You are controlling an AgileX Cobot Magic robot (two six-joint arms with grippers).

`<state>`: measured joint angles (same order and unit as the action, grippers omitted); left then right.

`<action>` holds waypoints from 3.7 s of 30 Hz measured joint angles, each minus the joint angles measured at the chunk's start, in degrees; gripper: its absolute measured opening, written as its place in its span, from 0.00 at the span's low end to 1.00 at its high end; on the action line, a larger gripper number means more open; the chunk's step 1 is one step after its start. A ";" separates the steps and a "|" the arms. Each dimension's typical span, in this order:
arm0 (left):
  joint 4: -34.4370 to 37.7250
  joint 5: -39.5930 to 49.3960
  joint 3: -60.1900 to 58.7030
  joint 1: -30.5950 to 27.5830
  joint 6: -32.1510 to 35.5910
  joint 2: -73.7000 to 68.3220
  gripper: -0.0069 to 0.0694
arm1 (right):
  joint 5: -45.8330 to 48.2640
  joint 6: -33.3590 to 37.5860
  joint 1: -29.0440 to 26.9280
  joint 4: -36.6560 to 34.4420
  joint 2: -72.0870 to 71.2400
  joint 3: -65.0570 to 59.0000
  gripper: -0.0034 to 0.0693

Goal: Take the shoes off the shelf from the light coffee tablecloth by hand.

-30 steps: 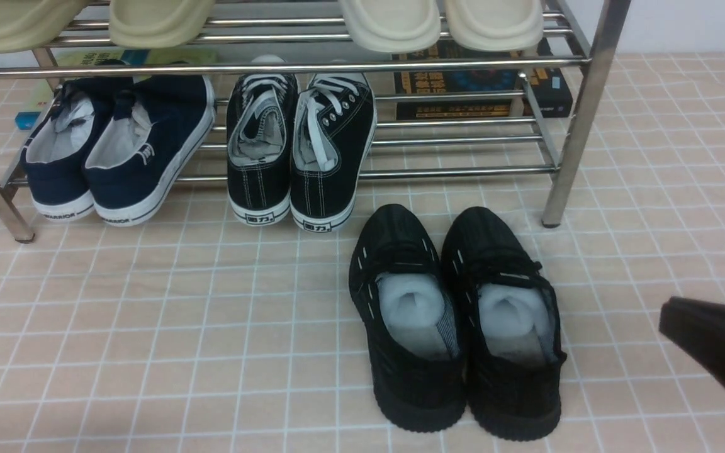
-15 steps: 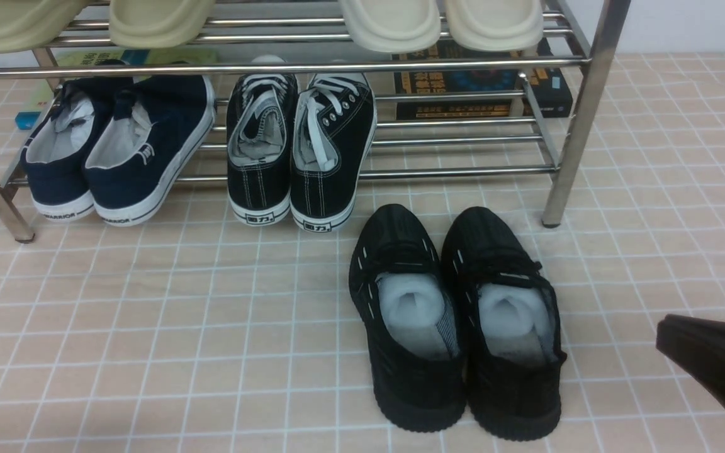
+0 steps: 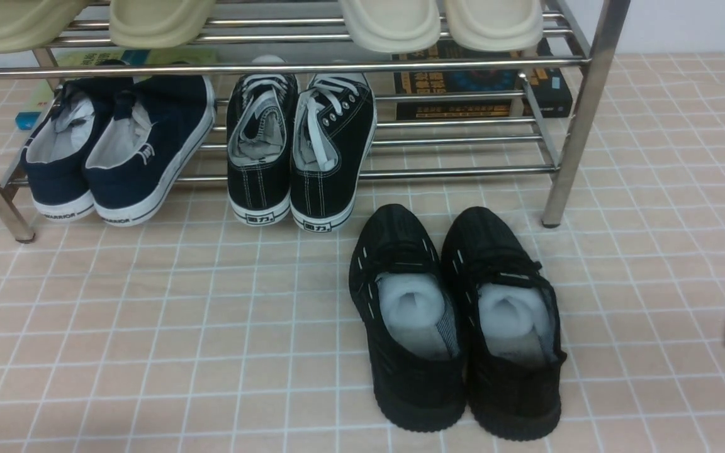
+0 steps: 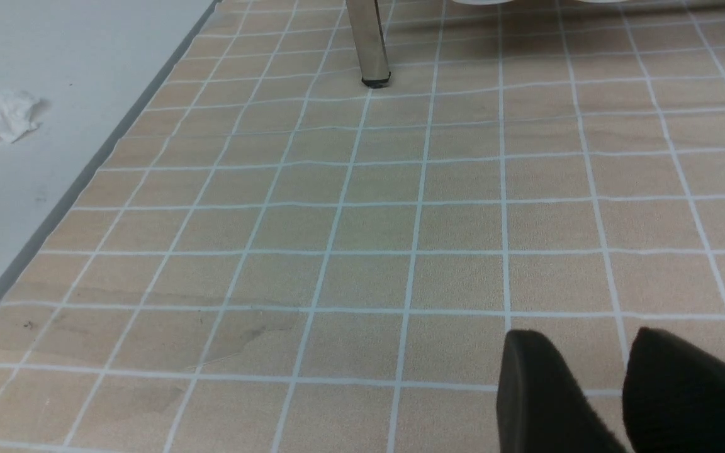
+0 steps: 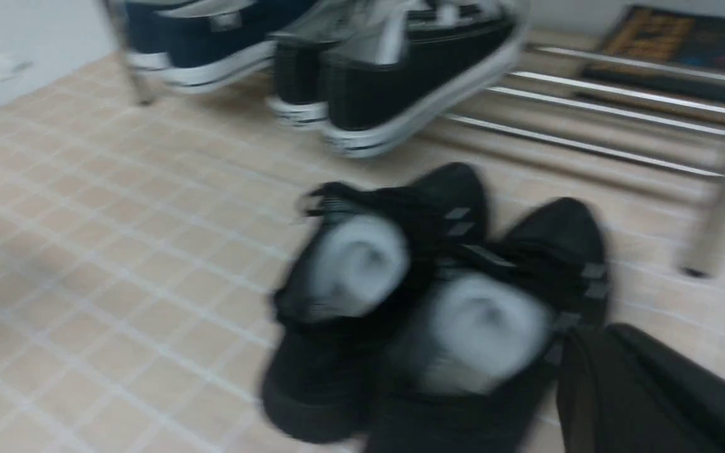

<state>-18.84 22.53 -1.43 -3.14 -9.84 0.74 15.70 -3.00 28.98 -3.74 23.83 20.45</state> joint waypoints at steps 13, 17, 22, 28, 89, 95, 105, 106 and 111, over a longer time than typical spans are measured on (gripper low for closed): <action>0.00 0.00 0.00 0.00 0.00 0.00 0.40 | 8.35 0.56 -26.21 -2.52 -19.38 -12.82 0.06; 0.00 0.00 0.00 0.00 0.00 0.00 0.40 | 8.35 0.56 -27.17 -3.00 -22.35 -16.12 0.06; 0.00 0.00 0.00 0.00 0.00 0.00 0.40 | 8.47 0.56 -27.17 -3.31 -24.41 -19.65 0.07; 0.00 0.00 0.00 0.00 0.00 0.00 0.40 | 7.70 0.56 -27.17 -3.25 -24.41 -20.98 0.08; 0.00 0.00 0.00 0.00 0.00 0.00 0.40 | 7.14 0.56 -30.13 -0.07 -24.46 -21.16 0.18; 0.00 0.00 0.00 0.00 0.00 0.00 0.40 | 7.14 0.56 -30.13 -0.07 -24.46 -21.16 0.18; 0.00 0.00 0.00 0.00 0.00 0.00 0.40 | 7.14 0.56 -30.13 -0.07 -24.46 -21.16 0.19; 0.00 0.00 0.00 0.00 0.00 0.00 0.40 | 7.14 0.56 -30.13 -0.07 -24.46 -21.16 0.20; 0.00 0.00 0.00 0.00 0.00 0.00 0.40 | 7.14 0.56 -30.13 -0.07 -24.46 -21.16 0.21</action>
<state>-18.84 22.53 -1.43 -3.14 -9.84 0.74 22.84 -2.44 -1.15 -3.81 -0.62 -0.71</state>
